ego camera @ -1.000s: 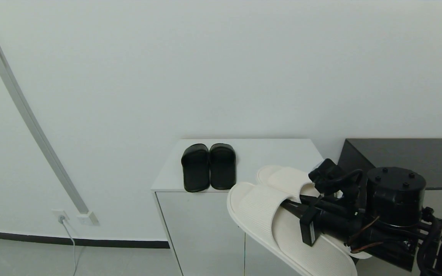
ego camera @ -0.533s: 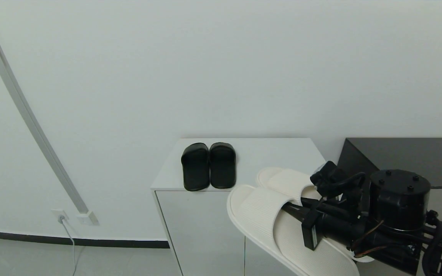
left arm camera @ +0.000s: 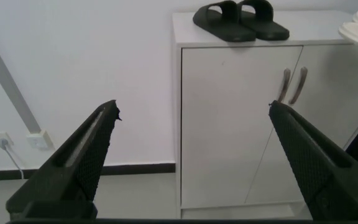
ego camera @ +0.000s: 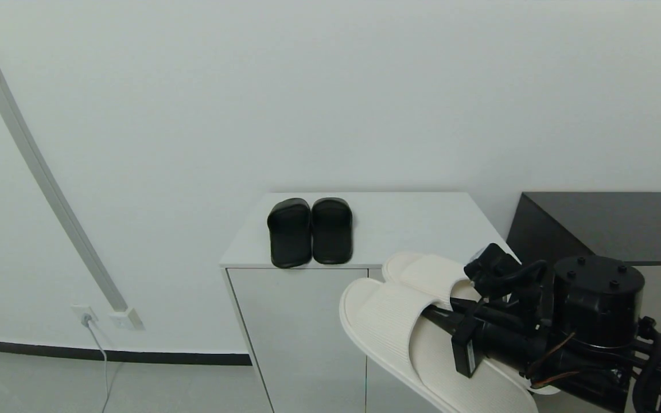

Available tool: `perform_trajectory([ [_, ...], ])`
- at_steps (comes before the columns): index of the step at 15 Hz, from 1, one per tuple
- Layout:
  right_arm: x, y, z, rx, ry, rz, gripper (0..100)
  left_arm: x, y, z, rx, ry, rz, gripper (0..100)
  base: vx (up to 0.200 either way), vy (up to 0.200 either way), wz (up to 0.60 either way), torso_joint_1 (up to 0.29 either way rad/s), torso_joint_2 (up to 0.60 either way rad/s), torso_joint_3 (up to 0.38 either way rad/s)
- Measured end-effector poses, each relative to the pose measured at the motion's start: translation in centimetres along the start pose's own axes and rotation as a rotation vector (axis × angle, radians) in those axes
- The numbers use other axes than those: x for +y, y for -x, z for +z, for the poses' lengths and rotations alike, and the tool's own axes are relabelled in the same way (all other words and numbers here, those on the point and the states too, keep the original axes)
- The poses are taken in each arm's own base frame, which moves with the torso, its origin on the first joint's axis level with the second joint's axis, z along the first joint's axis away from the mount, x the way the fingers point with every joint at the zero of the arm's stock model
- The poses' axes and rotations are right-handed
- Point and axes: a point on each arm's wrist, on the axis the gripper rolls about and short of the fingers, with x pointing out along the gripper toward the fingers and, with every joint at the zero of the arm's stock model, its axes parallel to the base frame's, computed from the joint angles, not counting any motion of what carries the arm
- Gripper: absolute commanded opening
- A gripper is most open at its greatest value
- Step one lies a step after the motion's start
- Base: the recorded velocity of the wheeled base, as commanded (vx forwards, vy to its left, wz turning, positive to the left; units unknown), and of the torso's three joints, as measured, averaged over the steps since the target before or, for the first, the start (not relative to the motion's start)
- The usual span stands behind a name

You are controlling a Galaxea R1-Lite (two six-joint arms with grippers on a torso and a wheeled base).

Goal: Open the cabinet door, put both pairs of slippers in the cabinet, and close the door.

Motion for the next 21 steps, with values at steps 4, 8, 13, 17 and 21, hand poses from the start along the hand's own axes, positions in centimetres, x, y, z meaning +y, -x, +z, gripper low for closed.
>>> perform_trajectory([
  [4,0.11,0.06,-0.12,0.004,0.022,0.005,0,0.00,0.00,0.00,0.000,0.000,0.001,100,0.000,0.000,0.00,-0.227,0.55,0.316],
  [8,0.15,0.13,-0.24,0.009,0.025,0.007,0,0.00,0.00,0.00,0.000,0.000,0.000,100,0.000,0.000,0.00,-0.210,0.53,0.322],
  [13,0.31,0.40,-0.27,0.009,0.026,0.012,0,0.00,0.00,0.00,0.000,0.000,0.000,100,0.000,0.000,0.00,-0.185,0.51,0.323],
  [17,0.34,0.50,-0.32,0.011,0.027,0.013,0,0.00,0.00,0.00,0.000,0.000,0.000,100,0.000,0.000,0.00,-0.156,0.48,0.322],
  [21,0.44,0.54,-0.40,0.014,0.028,0.017,0,0.00,0.00,0.00,0.000,-0.001,0.000,100,0.000,0.000,0.00,-0.123,0.46,0.339],
])
